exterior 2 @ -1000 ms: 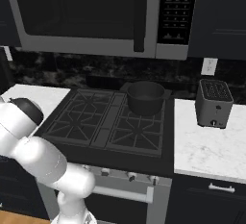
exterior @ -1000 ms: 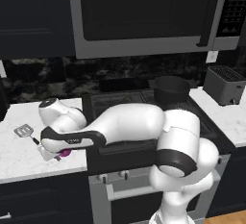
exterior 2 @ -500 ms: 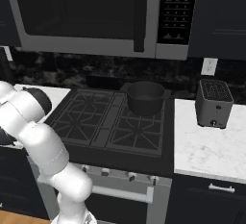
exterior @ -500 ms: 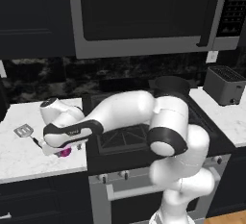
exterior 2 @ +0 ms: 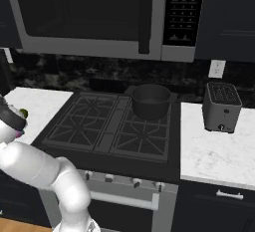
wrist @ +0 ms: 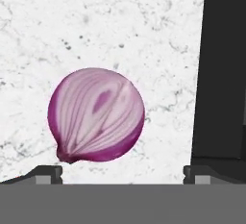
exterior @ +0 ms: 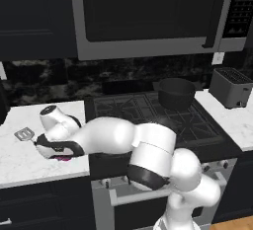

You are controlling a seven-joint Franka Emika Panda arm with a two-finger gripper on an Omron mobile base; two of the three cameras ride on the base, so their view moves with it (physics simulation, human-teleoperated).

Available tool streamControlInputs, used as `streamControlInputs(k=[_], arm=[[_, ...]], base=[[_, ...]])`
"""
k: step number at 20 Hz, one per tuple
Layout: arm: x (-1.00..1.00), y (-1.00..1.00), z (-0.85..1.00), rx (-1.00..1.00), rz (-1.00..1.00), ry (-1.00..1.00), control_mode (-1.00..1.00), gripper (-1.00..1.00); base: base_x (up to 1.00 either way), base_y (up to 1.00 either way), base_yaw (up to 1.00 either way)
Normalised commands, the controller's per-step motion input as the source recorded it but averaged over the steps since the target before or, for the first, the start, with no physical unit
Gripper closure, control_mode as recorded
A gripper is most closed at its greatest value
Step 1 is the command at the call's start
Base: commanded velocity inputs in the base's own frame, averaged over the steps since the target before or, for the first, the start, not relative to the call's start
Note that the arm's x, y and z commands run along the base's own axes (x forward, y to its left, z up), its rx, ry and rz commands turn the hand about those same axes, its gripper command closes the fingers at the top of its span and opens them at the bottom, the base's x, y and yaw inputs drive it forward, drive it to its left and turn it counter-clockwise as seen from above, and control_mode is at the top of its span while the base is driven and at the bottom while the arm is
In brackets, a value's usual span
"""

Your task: Put the onion and lime in the pot. Retrieve the spatula and lightly stir the vegetables in the pot.

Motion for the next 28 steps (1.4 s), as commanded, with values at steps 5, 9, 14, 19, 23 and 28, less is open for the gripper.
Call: streamControlInputs(k=[5, 9, 14, 19, 23, 28], arm=[[0.25, 0.01, -0.23, 0.01, 0.00, -0.05, -1.00, -1.00], [0.06, 0.00, -0.34, 0.06, -0.01, 0.00, -1.00, -1.00], [0.04, 0.00, -0.35, 0.10, 0.00, 0.00, -1.00, -1.00], [0.00, 0.00, -0.22, 0.03, 0.00, -0.03, -1.00, 1.00], [-0.02, -0.10, -0.01, 0.00, 0.00, -0.16, -1.00, 1.00], [-0.23, -0.58, 0.60, 0.00, 0.00, -0.30, -1.00, 1.00]], base=[[0.00, 0.00, 0.00], [0.00, 0.00, 0.00], [0.00, 0.00, 0.00], [0.00, 0.00, 0.00], [0.00, 0.00, 0.00], [0.00, 0.00, 0.00]])
